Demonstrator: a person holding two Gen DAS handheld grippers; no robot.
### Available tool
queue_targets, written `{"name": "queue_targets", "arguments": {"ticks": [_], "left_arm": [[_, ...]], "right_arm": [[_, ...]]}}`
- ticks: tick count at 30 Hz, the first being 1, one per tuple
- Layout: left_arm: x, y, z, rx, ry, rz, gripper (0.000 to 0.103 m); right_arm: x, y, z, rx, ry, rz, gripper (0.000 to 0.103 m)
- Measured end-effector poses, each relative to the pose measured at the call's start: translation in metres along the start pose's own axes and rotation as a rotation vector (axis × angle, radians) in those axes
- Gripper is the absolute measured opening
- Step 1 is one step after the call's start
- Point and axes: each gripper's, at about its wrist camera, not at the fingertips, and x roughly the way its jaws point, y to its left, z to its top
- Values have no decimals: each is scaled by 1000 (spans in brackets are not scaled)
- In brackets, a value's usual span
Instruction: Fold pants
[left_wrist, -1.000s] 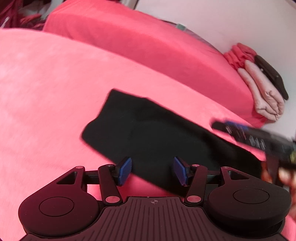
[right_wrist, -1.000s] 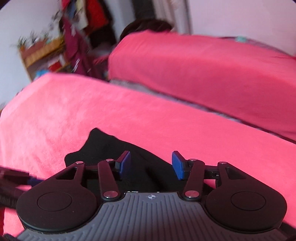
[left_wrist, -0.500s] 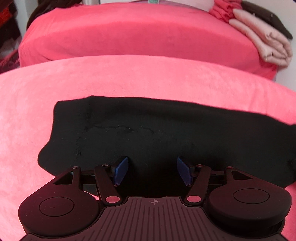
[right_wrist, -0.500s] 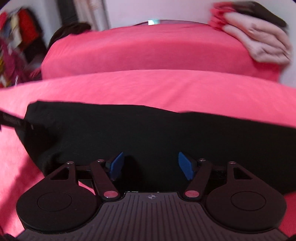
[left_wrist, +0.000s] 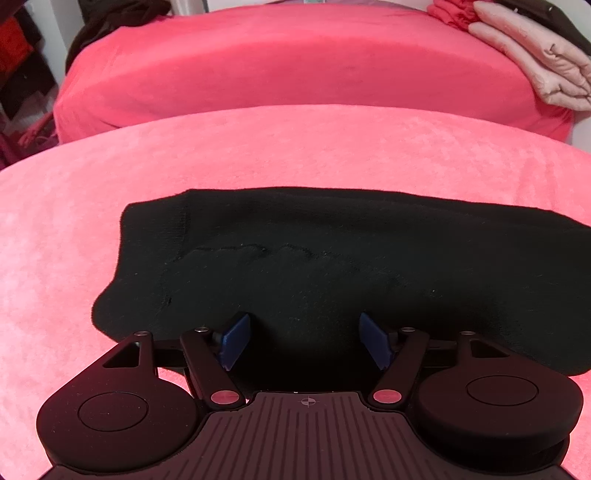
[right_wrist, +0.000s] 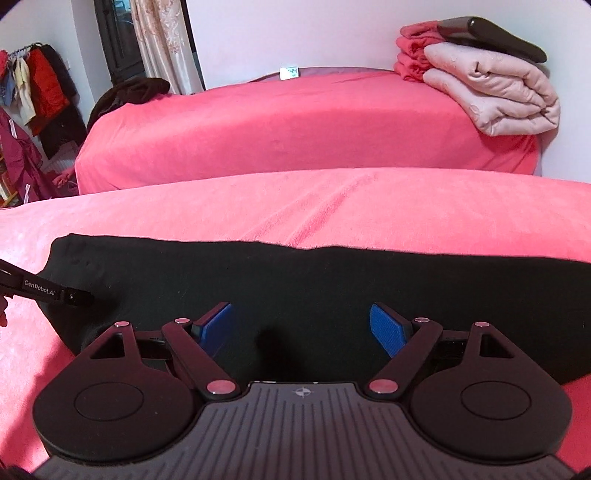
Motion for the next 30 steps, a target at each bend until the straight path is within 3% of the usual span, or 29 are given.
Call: {"name": "queue_targets", "arguments": {"ticks": [8, 14, 21, 26, 28, 30], "left_arm": [[9, -10, 0, -1, 5, 51, 103], [12, 2, -1, -52, 19, 33, 103], [-1, 7, 2, -83, 20, 7, 103], [-21, -15, 11, -36, -51, -33, 103], [-25, -30, 18, -7, -76, -69, 103], [-27, -47, 25, 28, -95, -115, 103]], "right_arm": [[-4, -34, -3, 5, 18, -52, 84], [-17, -79, -19, 19, 35, -143, 89], [-39, -125, -19, 176, -10, -300, 89], [-38, -108, -14, 174, -78, -264, 88], [-33, -93, -9, 150, -90, -223, 85], [-26, -75, -5, 120, -87, -164, 76]]}}
